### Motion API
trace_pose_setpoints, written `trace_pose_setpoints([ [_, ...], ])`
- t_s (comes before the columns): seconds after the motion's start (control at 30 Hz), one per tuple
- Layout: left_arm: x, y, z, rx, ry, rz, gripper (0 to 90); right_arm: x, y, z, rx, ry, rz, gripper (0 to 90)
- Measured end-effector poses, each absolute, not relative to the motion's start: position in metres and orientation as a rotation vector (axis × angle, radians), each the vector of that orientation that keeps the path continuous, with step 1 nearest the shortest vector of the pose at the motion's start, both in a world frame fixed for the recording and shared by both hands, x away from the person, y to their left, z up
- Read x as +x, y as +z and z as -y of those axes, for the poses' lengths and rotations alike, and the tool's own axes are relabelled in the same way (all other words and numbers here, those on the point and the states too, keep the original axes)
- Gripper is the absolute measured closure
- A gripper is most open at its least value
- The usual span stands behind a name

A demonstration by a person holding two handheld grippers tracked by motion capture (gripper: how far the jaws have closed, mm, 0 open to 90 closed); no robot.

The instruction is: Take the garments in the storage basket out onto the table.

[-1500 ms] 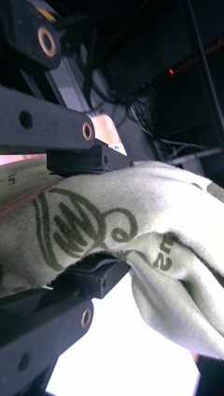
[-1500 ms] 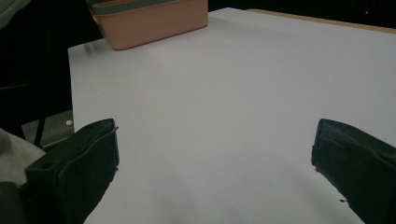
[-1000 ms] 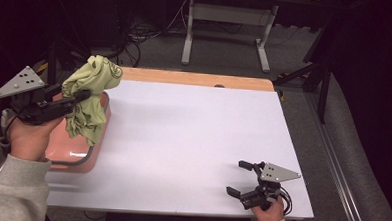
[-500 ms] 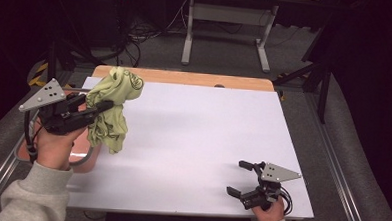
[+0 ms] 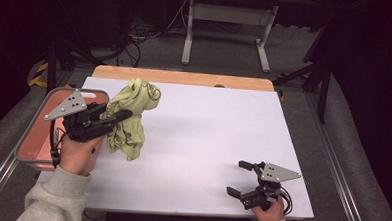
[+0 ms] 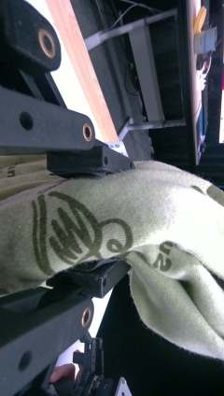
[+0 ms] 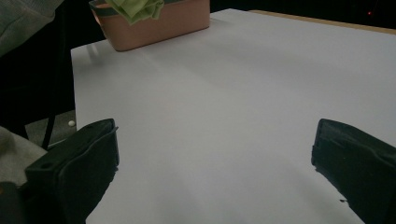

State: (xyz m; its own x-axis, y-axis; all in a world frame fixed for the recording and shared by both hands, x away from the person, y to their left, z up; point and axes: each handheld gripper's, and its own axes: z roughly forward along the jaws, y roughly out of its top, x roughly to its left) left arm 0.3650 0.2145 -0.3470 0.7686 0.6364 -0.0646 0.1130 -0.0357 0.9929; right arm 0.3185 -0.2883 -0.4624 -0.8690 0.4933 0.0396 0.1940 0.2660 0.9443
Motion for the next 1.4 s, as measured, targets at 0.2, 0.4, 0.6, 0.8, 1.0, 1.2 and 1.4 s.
trace_pose_setpoints([
  [0.2, 0.365, -0.356, -0.199, 1.586, 0.457, -0.584, 57.5, 0.319, -0.462, 0.288, 0.633, 1.639, -2.278, 1.3],
  [0.4, 0.367, -0.362, -0.185, 1.59, 0.439, -0.559, 57.4, 0.318, -0.462, 0.289, 0.63, 1.64, -2.277, 1.3],
  [0.6, 0.369, -0.365, -0.178, 1.604, 0.436, -0.549, 57.4, 0.318, -0.462, 0.289, 0.631, 1.64, -2.277, 1.3],
  [0.8, 0.374, -0.373, -0.168, 1.599, 0.405, -0.549, 57.4, 0.318, -0.462, 0.288, 0.629, 1.639, -2.278, 1.2],
  [1.0, 0.378, -0.381, -0.158, 1.614, 0.398, -0.546, 57.3, 0.318, -0.462, 0.289, 0.628, 1.64, -2.279, 1.3],
  [1.2, 0.382, -0.388, -0.151, 1.626, 0.379, -0.552, 57.3, 0.318, -0.462, 0.288, 0.627, 1.637, -2.28, 1.3],
  [1.4, 0.387, -0.397, -0.141, 1.671, 0.374, -0.558, 57.3, 0.318, -0.462, 0.288, 0.627, 1.638, -2.28, 1.3],
])
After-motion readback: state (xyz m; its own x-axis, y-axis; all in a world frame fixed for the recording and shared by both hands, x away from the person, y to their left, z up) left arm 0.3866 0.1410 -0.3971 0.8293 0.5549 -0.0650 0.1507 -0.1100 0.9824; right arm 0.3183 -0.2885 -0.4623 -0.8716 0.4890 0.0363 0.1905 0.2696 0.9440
